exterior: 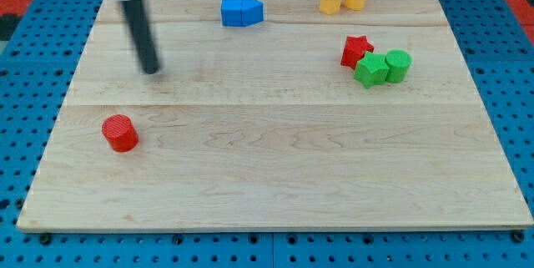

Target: Slide the red circle towards the red star

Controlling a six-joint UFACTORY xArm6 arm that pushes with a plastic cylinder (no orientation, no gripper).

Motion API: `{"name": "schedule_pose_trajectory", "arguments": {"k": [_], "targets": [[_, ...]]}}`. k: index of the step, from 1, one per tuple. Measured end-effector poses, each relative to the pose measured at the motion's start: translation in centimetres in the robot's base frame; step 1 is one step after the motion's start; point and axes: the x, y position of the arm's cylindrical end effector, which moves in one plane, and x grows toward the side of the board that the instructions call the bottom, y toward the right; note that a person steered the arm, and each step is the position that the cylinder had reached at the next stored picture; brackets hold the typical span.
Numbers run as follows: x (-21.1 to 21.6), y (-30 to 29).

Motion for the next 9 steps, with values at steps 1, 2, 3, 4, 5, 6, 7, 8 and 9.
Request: {"name": "schedule_pose_trajectory", "arguments": {"k": [1,2,3,4,5,6,7,8,9], "targets": [[8.6,-7.6],[10.9,0.0],[8.0,7.5],[6.5,16.6],[7.0,6.8],[10.7,5.6],[12.5,14.7],[7.4,23.3],[3.8,24.9]]}}
